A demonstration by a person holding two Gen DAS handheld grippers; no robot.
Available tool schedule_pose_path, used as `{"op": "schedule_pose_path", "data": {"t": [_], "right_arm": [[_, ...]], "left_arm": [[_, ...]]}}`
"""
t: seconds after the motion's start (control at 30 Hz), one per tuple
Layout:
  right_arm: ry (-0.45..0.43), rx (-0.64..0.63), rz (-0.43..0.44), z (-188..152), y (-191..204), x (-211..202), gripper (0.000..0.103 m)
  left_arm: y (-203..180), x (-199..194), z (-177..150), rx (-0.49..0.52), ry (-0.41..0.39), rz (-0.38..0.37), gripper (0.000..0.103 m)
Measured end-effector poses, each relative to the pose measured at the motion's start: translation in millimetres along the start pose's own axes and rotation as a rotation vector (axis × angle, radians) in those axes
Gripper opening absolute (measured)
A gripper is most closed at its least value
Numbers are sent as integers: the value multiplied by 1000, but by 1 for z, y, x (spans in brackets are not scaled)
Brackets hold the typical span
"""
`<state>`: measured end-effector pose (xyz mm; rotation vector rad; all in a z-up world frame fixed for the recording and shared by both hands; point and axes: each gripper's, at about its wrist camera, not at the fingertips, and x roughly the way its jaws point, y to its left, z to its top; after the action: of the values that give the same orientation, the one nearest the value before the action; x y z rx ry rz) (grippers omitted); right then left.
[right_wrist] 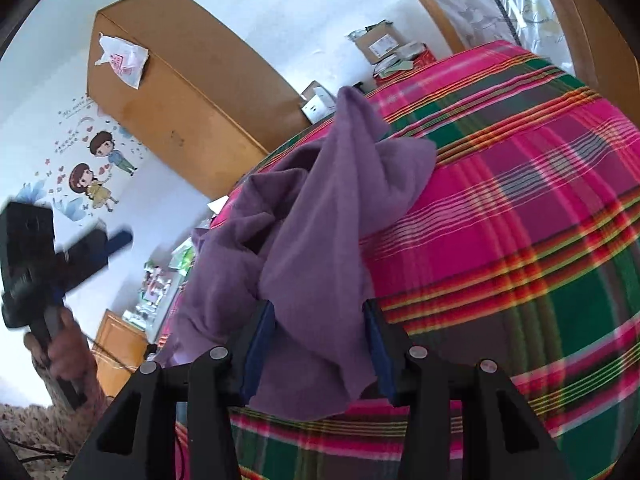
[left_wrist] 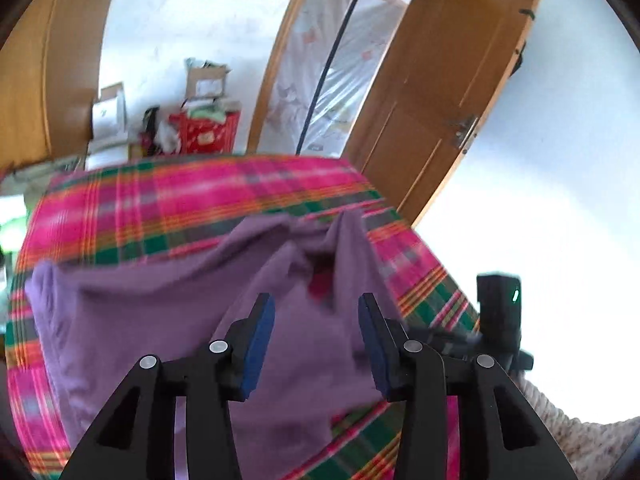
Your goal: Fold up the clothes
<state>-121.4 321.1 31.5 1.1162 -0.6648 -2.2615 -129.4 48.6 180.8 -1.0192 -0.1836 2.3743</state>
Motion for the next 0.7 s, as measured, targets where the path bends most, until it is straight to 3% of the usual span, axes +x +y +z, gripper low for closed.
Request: {"op": "schedule_pose_path", "data": {"t": [0.1, 0.17, 0.27, 0.47, 0.53, 0.7], "right_arm": [[13, -2, -30, -4, 1, 2, 47], [19, 18, -32, -5, 0, 3, 47], [26, 31, -34, -7, -1, 2, 46], [49, 20, -53, -7, -2, 6, 45], [59, 14, -63, -5, -3, 8, 41], [65, 14, -94, 0, -7, 5, 13]], "left_arm": [[-10, 37, 15, 50, 77, -25, 46], [-10, 69, 18, 39, 146, 9, 45], [-7, 106, 16, 34, 249, -13, 45], [-8, 151, 14, 61, 379, -17, 46], [-10, 164, 14, 68, 422, -27, 46], [-7, 187, 10, 2, 514, -18, 45]]}}
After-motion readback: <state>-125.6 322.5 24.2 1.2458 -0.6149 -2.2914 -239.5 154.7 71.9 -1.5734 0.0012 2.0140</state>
